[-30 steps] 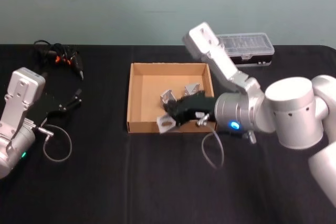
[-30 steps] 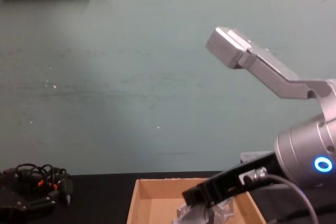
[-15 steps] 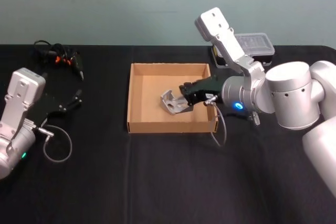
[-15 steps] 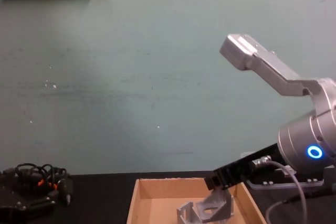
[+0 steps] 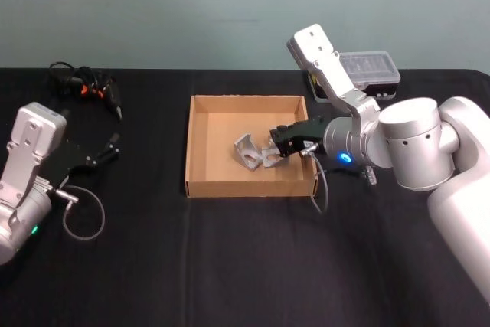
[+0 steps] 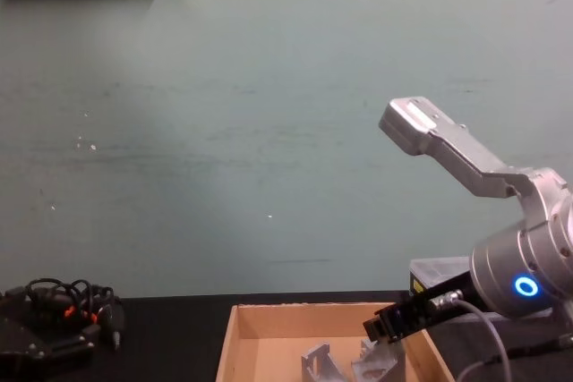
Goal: Use one hand to pick up the angle iron from the table and place it into the box.
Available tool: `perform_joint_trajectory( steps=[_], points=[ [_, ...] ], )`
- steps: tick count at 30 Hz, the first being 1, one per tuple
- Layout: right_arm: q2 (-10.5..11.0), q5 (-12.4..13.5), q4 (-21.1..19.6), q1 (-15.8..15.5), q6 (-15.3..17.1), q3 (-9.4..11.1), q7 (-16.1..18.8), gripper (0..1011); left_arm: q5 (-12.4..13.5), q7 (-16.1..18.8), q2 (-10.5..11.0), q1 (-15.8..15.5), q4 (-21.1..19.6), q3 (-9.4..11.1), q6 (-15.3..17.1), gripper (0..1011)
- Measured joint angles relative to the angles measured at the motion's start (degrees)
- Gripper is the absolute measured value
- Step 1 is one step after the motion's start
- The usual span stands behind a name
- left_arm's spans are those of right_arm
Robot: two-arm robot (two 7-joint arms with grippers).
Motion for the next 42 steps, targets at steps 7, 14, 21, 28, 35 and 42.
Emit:
perform_joint_trajectory(
  steps=[7, 14, 21, 28, 35, 42],
  points=[
    [-1.19, -1.06, 3.32, 1.25, -1.16, -0.18, 0.53, 94, 0.0, 0.0, 0.0, 0.0, 0.0, 0.0, 0.0, 1011],
    [-1.27, -1.22, 3.61, 1.41, -1.32, -0.25, 0.74, 94, 0.0, 0.0, 0.0, 0.0, 0.0, 0.0, 0.0, 1011],
    [-1.19, -1.15, 3.35, 1.27, -1.22, -0.22, 0.72, 209, 0.0, 0.0, 0.0, 0.0, 0.0, 0.0, 0.0, 1011],
    [-1.15, -1.08, 3.19, 1.2, -1.15, -0.21, 0.72, 425, 0.0, 0.0, 0.0, 0.0, 0.0, 0.0, 0.0, 1011],
    [-1.12, -1.05, 3.09, 1.15, -1.1, -0.21, 0.71, 648, 0.0, 0.0, 0.0, 0.0, 0.0, 0.0, 0.0, 1011],
    [-1.08, -1.02, 3.05, 1.12, -1.05, -0.21, 0.69, 872, 0.0, 0.0, 0.0, 0.0, 0.0, 0.0, 0.0, 1011]
  ],
)
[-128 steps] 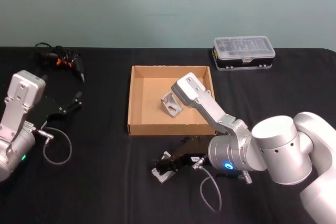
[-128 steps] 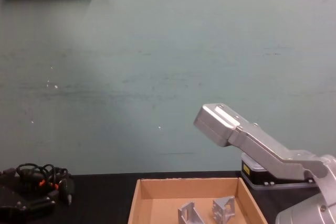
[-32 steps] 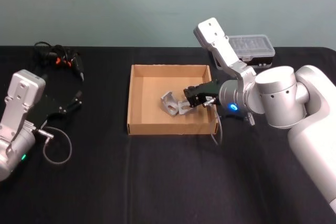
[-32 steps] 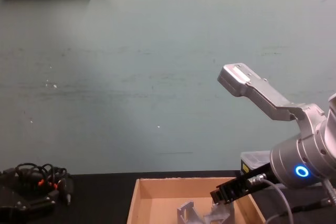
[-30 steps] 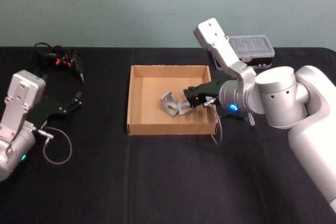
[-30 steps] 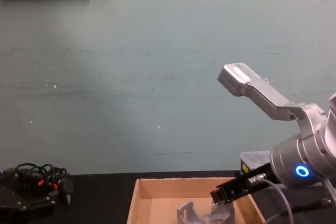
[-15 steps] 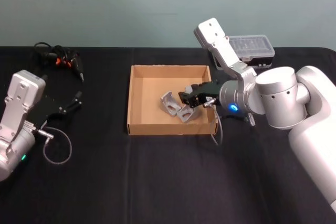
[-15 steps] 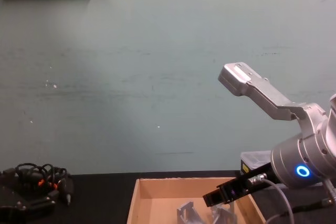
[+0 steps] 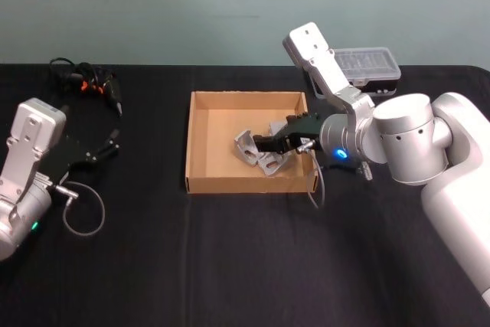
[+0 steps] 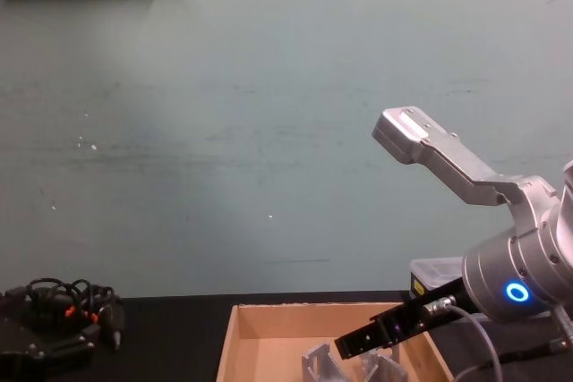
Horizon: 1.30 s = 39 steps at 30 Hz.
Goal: Use one hand to pick up the angle iron from the table and place it into the box.
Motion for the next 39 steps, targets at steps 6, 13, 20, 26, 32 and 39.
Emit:
perform_joint_trajectory(
  steps=[6, 13, 20, 26, 32, 39],
  points=[
    [0.02, -0.01, -0.17, -0.07, 0.0, 0.06, -0.01, 1004, 0.0, 0.0, 0.0, 0.0, 0.0, 0.0, 0.0, 1011],
    [0.33, -1.18, -3.15, -1.73, -0.17, 1.17, -0.35, 1004, 0.0, 0.0, 0.0, 0.0, 0.0, 0.0, 0.0, 1011],
    [0.79, -1.45, -8.33, -5.88, -2.91, 3.41, -1.37, 1004, 0.0, 0.0, 0.0, 0.0, 0.0, 0.0, 0.0, 1011],
    [1.27, -1.34, -14.07, -12.11, -10.12, 5.57, -3.24, 1004, 0.0, 0.0, 0.0, 0.0, 0.0, 0.0, 0.0, 1011],
    [0.84, -2.89, -17.43, -18.29, -19.47, 6.88, -7.35, 1004, 0.0, 0.0, 0.0, 0.0, 0.0, 0.0, 0.0, 1011],
    [0.08, -4.59, -18.04, -20.99, -24.2, 7.31, -9.97, 1004, 0.0, 0.0, 0.0, 0.0, 0.0, 0.0, 0.0, 1011]
  ],
)
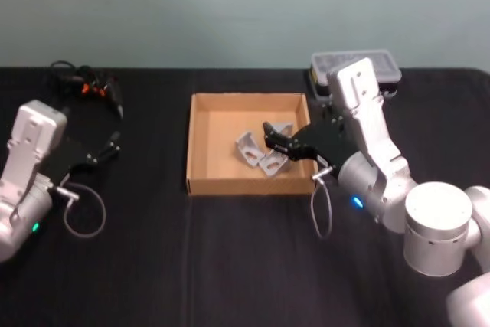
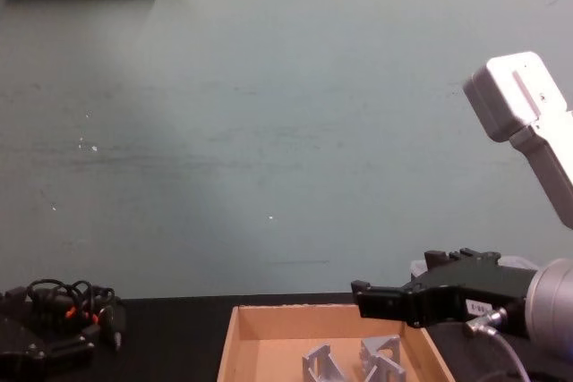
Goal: Use one hand to pick up the angle iron from the table and place it into the box.
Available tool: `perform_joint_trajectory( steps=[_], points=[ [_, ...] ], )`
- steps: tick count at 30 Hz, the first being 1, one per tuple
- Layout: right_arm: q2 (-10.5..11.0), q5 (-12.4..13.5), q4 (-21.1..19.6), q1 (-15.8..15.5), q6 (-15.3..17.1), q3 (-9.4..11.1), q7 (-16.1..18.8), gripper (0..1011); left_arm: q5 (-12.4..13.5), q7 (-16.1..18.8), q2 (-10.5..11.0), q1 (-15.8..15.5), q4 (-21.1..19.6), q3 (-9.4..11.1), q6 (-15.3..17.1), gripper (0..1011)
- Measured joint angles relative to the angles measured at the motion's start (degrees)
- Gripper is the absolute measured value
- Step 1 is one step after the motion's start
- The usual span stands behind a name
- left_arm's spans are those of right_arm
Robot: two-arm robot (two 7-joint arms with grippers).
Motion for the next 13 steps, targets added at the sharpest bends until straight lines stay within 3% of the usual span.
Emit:
perform_joint_trajectory(
  steps=[13],
  points=[
    [0.11, 0.29, -0.03, 0.31, 0.72, -0.05, 0.38, 1004, 0.0, 0.0, 0.0, 0.0, 0.0, 0.0, 0.0, 1011]
  ],
)
